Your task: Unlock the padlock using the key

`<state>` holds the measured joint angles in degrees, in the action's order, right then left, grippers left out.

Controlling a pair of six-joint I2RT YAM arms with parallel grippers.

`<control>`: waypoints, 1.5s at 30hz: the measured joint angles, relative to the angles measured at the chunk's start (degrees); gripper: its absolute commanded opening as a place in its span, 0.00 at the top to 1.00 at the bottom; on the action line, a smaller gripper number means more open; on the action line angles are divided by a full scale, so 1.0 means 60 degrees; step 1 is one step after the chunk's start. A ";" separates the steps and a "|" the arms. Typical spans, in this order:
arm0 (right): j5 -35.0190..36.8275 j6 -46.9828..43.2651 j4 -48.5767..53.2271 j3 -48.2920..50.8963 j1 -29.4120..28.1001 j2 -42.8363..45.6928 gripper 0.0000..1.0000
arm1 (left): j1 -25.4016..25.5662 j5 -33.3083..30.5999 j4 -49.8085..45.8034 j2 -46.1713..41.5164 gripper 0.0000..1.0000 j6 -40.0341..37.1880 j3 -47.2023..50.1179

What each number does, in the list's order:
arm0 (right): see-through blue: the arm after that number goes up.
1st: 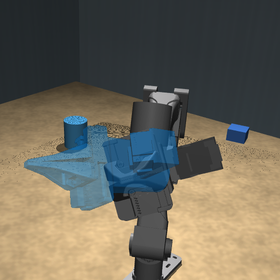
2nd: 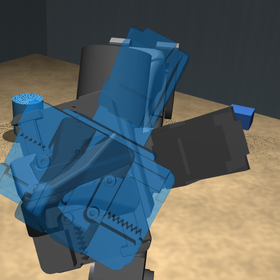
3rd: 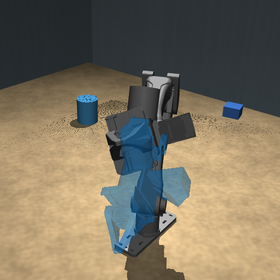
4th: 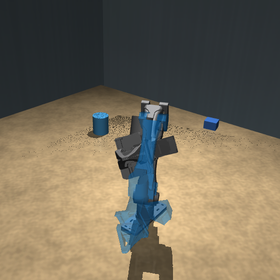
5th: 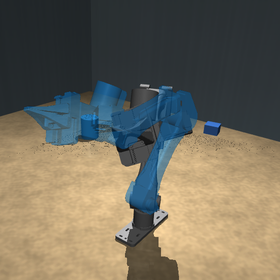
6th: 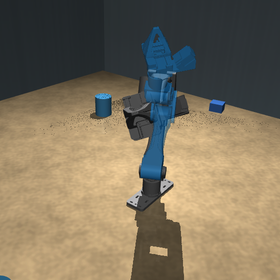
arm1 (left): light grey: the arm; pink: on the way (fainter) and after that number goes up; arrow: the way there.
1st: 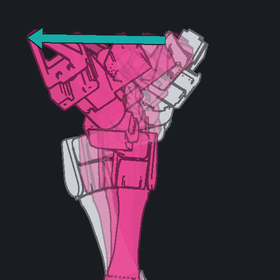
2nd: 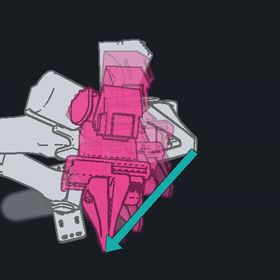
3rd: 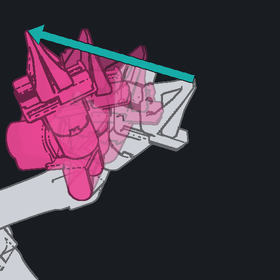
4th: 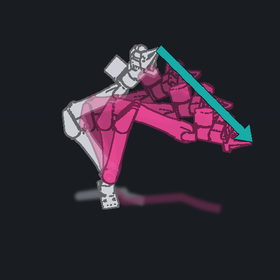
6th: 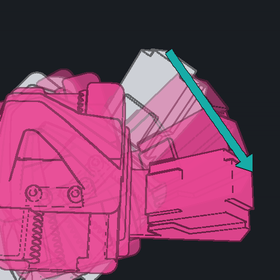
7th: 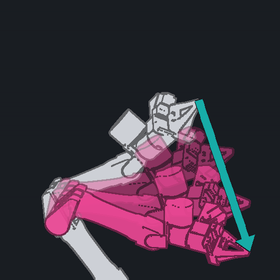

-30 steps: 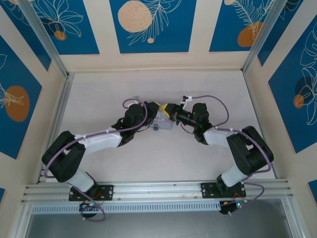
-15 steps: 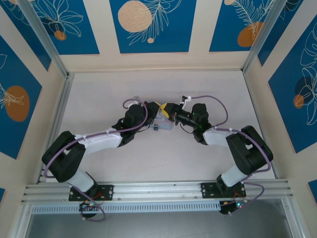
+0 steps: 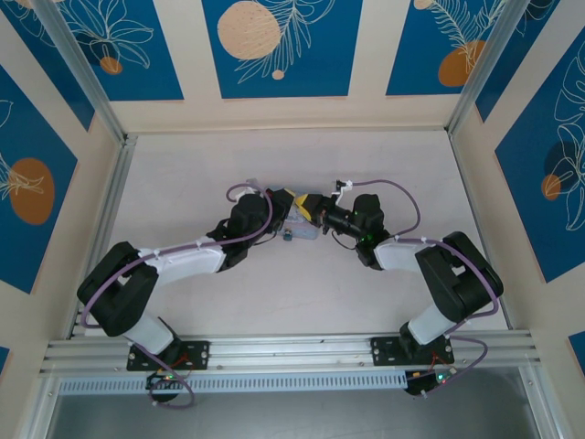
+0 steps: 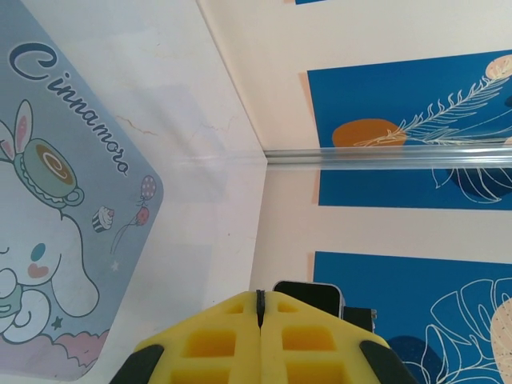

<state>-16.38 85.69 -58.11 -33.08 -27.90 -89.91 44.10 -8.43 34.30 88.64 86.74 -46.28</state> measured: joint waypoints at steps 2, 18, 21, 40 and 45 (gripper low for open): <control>0.0004 0.0015 -0.0044 0.0018 0.0007 -0.0055 0.93 | 0.0004 -0.0040 -0.0004 0.0000 1.00 0.0000 0.0033; -0.0095 0.0120 -0.0219 0.0036 0.0022 -0.0178 1.00 | 0.0098 -0.0346 0.0036 -0.0317 1.00 0.0149 0.0401; -0.0131 0.0149 -0.0273 0.0036 0.0018 -0.0182 1.00 | 0.0142 -0.0448 -0.0018 -0.0433 1.00 0.0219 0.0452; -0.0066 0.0058 -0.0430 0.1249 0.0386 -0.0229 1.00 | -0.0248 0.0401 -0.2962 -0.2441 0.05 -0.2135 0.0718; -0.0200 -0.0226 -0.0120 0.1563 0.0372 0.0062 1.00 | -0.0474 0.1253 -0.4681 -0.3013 0.04 -0.4557 0.0732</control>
<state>-17.58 84.33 -58.83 -23.70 -25.67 -89.54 41.25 -0.91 6.22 70.57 59.40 -41.89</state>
